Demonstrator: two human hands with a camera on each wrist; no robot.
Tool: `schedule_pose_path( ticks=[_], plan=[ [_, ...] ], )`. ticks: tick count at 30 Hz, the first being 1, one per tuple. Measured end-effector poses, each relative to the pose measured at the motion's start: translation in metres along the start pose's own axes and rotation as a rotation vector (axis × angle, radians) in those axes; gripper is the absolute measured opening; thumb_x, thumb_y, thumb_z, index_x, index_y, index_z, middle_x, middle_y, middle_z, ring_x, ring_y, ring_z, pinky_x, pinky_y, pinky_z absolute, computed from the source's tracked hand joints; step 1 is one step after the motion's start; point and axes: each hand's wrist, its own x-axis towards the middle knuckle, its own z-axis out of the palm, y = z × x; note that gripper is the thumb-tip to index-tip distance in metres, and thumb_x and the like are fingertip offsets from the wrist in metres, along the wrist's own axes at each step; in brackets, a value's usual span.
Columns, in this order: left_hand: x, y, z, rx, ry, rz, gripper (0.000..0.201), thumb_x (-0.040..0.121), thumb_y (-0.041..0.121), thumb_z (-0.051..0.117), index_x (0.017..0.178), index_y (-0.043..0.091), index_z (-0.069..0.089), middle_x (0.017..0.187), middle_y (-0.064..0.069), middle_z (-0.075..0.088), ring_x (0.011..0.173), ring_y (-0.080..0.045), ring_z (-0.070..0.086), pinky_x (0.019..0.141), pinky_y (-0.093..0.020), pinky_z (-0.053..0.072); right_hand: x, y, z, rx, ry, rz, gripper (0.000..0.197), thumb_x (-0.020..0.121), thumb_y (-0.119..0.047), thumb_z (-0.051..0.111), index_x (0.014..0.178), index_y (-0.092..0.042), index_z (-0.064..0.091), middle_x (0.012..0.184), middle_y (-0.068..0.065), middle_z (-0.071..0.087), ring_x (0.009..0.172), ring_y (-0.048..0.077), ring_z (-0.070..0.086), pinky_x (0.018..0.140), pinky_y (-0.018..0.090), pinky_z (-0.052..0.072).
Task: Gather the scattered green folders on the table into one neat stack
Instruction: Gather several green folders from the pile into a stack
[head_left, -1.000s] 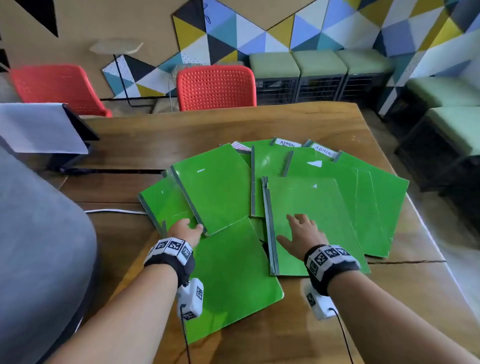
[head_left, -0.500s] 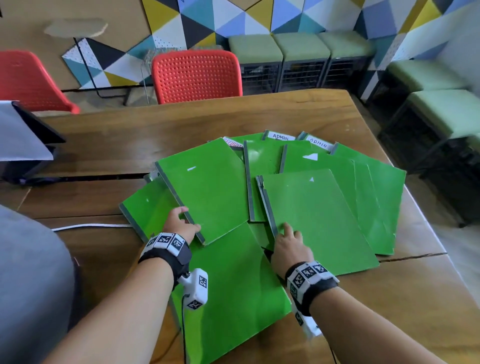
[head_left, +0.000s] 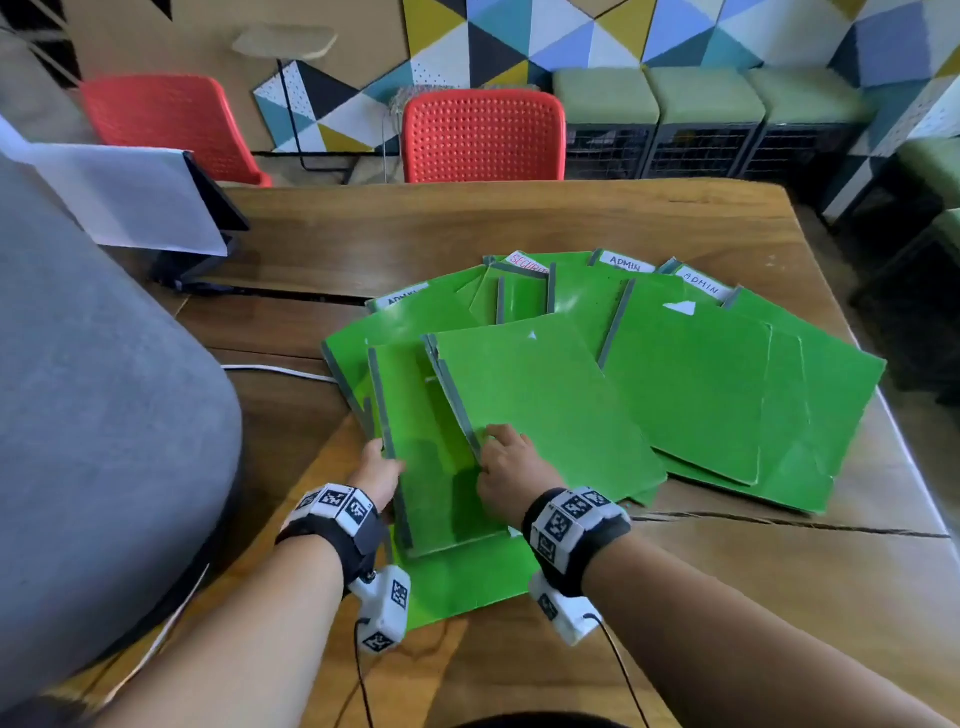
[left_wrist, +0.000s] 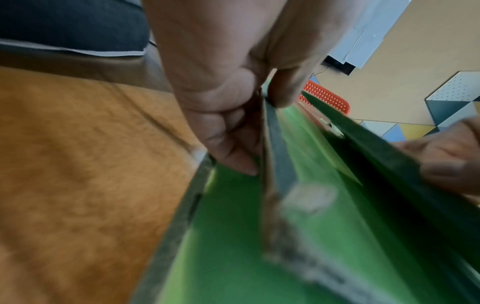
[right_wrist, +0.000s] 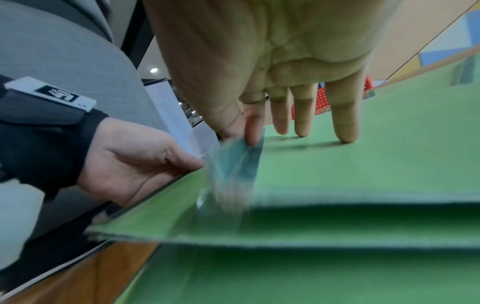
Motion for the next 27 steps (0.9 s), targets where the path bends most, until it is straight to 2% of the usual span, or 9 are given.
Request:
schedule_pose_path(
  ticks=[2,4,7,9,11,14,19,24,27],
  plan=[
    [-0.003,-0.019,0.002,0.075,0.011,-0.043,0.034,0.097,0.02,0.047,0.129,0.01,0.042,0.117,-0.02,0.059,0.102,-0.036,0.059,0.086,-0.039,0.049,-0.001,0.001,0.013,-0.077,-0.032,-0.053,0.023,0.096,-0.017,0.036,0.106,-0.008,0.055,0.141,0.008,0.043,0.133,0.025,0.038,0.105,0.045,0.044],
    [-0.006,-0.035,0.002,0.135,-0.028,-0.104,0.03,0.095,0.018,0.049,0.122,0.004,0.047,0.115,-0.021,0.06,0.1,-0.036,0.061,0.084,-0.041,0.053,-0.001,0.01,0.011,-0.062,0.038,0.021,0.032,0.097,-0.025,0.038,0.119,-0.011,0.056,0.147,0.005,0.039,0.135,0.024,0.037,0.108,0.047,0.04],
    [-0.006,-0.055,0.002,0.171,-0.042,-0.141,0.031,0.087,0.01,0.052,0.116,-0.003,0.055,0.116,-0.021,0.063,0.104,-0.037,0.064,0.086,-0.041,0.056,0.005,0.045,-0.004,-0.046,0.198,0.299,0.051,0.093,-0.03,0.05,0.142,-0.023,0.039,0.158,0.004,0.02,0.144,0.027,0.023,0.115,0.052,0.027],
    [-0.013,-0.057,0.001,0.127,-0.021,-0.143,0.029,0.087,0.008,0.051,0.114,-0.002,0.056,0.115,-0.02,0.064,0.102,-0.036,0.063,0.081,-0.038,0.054,0.009,0.069,-0.009,0.026,0.198,0.522,0.067,0.09,-0.024,0.054,0.149,-0.024,0.023,0.161,0.007,0.01,0.146,0.031,0.015,0.115,0.057,0.022],
    [-0.022,-0.053,0.003,0.016,0.019,-0.141,0.033,0.09,0.005,0.051,0.123,0.002,0.048,0.119,-0.018,0.059,0.108,-0.035,0.059,0.085,-0.038,0.05,0.012,0.085,-0.008,0.136,0.163,0.642,0.078,0.086,-0.02,0.056,0.152,-0.025,0.014,0.161,0.008,0.01,0.145,0.033,0.014,0.114,0.058,0.023],
    [-0.034,-0.044,0.007,-0.266,0.051,-0.149,0.053,0.093,0.011,0.056,0.141,0.009,0.033,0.134,-0.016,0.05,0.118,-0.034,0.053,0.1,-0.045,0.045,0.012,0.093,-0.006,0.12,0.155,0.674,0.087,0.082,-0.023,0.06,0.152,-0.028,0.009,0.157,0.007,0.018,0.141,0.033,0.02,0.113,0.057,0.026],
    [-0.048,-0.034,0.007,-0.163,0.044,-0.106,0.076,0.095,0.045,0.05,0.152,0.01,0.014,0.156,-0.011,0.026,0.141,-0.032,0.033,0.111,-0.045,0.032,0.01,0.107,-0.011,0.111,0.185,0.79,0.098,0.073,-0.043,0.07,0.15,-0.031,0.01,0.149,0.01,0.024,0.134,0.035,0.027,0.109,0.056,0.03],
    [-0.047,-0.03,0.006,-0.196,0.045,-0.108,0.089,0.087,0.054,0.057,0.152,0.013,0.013,0.158,-0.009,0.025,0.142,-0.033,0.031,0.111,-0.048,0.032,0.01,0.099,-0.003,0.13,0.112,0.7,0.073,0.081,-0.028,0.068,0.143,-0.018,0.031,0.136,0.015,0.043,0.124,0.033,0.043,0.102,0.049,0.044],
    [-0.044,-0.027,-0.002,-0.173,0.116,-0.04,0.06,0.093,0.029,0.059,0.143,0.011,0.032,0.138,-0.013,0.048,0.121,-0.034,0.052,0.095,-0.044,0.044,0.009,0.078,0.015,0.216,0.072,0.485,0.059,0.085,-0.014,0.063,0.139,-0.02,0.041,0.129,0.011,0.05,0.11,0.027,0.056,0.093,0.04,0.054]
  ],
)
